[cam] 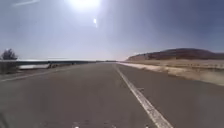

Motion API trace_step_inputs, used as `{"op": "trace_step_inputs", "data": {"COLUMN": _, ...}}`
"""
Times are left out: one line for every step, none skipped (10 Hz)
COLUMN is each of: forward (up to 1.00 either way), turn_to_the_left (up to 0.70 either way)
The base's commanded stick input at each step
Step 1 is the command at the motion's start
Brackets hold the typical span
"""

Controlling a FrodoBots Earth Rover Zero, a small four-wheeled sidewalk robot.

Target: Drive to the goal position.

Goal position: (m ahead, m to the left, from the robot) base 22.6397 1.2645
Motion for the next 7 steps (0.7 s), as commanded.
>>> {"op": "trace_step_inputs", "data": {"forward": 1.00, "turn_to_the_left": 0.00}}
{"op": "trace_step_inputs", "data": {"forward": 1.00, "turn_to_the_left": 0.00}}
{"op": "trace_step_inputs", "data": {"forward": 1.00, "turn_to_the_left": 0.00}}
{"op": "trace_step_inputs", "data": {"forward": 1.00, "turn_to_the_left": 0.09}}
{"op": "trace_step_inputs", "data": {"forward": 1.00, "turn_to_the_left": 0.22}}
{"op": "trace_step_inputs", "data": {"forward": 1.00, "turn_to_the_left": 0.19}}
{"op": "trace_step_inputs", "data": {"forward": 1.00, "turn_to_the_left": 0.07}}
